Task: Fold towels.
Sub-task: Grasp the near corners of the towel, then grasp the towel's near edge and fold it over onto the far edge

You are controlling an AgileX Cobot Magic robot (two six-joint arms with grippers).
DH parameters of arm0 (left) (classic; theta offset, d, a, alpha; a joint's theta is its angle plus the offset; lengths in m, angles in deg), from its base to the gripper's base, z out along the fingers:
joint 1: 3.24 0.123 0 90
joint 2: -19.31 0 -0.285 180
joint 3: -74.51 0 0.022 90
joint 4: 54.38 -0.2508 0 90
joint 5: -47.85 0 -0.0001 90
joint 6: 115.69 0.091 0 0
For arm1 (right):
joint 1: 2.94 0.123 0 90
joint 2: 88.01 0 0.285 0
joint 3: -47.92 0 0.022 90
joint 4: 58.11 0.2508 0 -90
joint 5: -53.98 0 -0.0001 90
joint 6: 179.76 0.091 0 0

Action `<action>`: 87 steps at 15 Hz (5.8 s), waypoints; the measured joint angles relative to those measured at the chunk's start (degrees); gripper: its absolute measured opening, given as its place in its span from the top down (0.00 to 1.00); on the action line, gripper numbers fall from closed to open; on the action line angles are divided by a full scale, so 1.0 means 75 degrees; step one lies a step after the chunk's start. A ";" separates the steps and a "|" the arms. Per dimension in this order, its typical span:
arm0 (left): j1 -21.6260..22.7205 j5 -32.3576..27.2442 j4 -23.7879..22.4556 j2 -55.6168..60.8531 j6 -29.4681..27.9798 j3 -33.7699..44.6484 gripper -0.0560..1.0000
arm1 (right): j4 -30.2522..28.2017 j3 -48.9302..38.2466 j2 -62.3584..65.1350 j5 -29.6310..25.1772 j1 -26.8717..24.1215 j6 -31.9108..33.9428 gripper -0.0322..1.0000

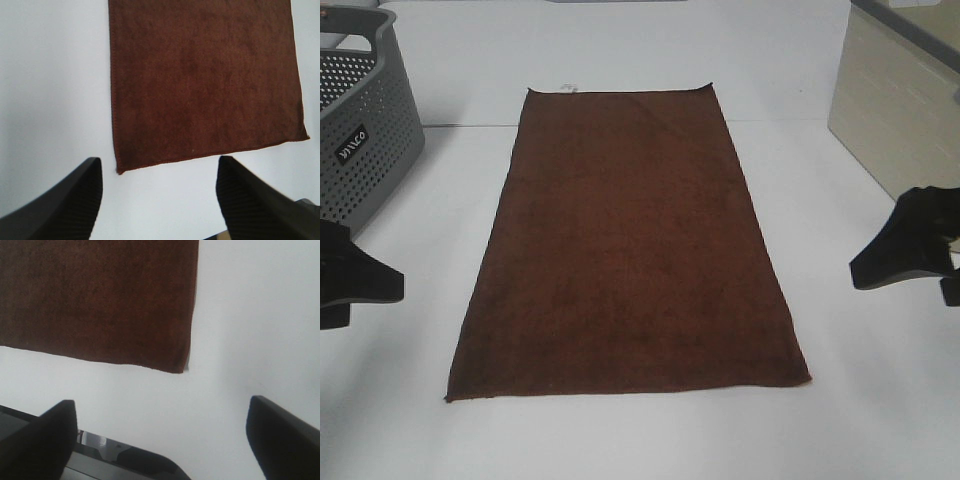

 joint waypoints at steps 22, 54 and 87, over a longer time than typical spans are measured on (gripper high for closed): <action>-0.1100 -0.0519 0.4989 -0.5730 0.5493 -0.1994 0.94 | 0.3888 0.1184 -0.5615 0.2002 0.0917 -0.3583 0.95; -0.1100 0.0275 -0.1367 -0.4492 -0.1261 -0.5065 0.94 | 0.1008 0.5661 -0.5760 -0.0183 0.0917 -0.0290 0.97; -0.1100 -0.0688 -0.4423 -0.6822 -0.4614 -0.8526 0.02 | -0.0657 1.1727 -0.8892 -0.3155 0.0917 0.1558 0.15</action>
